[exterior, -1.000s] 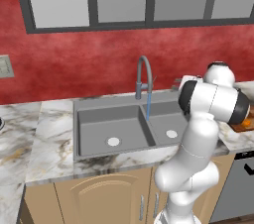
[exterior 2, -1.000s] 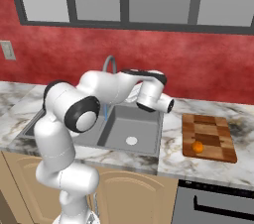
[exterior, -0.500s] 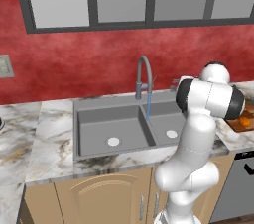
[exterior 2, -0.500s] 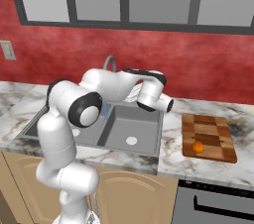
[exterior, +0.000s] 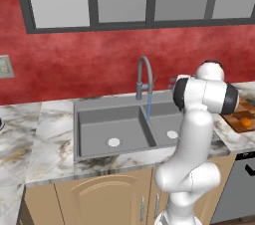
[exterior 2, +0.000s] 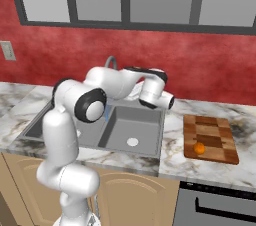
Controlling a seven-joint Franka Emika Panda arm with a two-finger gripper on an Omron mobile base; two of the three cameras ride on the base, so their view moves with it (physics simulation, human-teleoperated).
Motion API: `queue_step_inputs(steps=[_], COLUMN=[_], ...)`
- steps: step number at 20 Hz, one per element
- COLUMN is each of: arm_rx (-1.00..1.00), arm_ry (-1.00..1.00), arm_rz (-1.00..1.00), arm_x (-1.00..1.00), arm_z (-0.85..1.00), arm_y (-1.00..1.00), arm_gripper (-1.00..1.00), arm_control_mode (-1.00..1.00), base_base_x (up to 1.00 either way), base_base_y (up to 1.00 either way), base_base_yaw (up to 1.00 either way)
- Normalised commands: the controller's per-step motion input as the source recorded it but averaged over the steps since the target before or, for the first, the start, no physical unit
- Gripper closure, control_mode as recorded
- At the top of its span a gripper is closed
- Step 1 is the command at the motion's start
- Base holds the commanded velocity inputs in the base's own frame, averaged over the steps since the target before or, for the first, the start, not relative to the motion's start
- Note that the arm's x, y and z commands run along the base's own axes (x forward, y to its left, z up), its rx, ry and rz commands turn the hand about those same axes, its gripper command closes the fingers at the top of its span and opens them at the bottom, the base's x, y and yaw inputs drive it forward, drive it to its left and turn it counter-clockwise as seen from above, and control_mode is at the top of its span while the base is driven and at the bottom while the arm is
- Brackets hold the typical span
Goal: Pick the tangerine from the sink and place it on the cutting board to airdry. Then turn off the sink faucet.
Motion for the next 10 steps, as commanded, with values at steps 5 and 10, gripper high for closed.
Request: queue_step_inputs(steps=[5,10], arm_rx=[0.00,0.00], arm_ry=[0.00,0.00], arm_rz=[0.13,0.13], arm_x=[0.18,0.13], arm_z=[-0.02,-0.09], arm_y=[0.00,0.00], arm_gripper=[-1.00,-1.00], arm_control_mode=[-1.00,-1.00], base_base_x=[0.00,0.00], base_base_y=[0.00,0.00], base_base_yaw=[0.00,0.00])
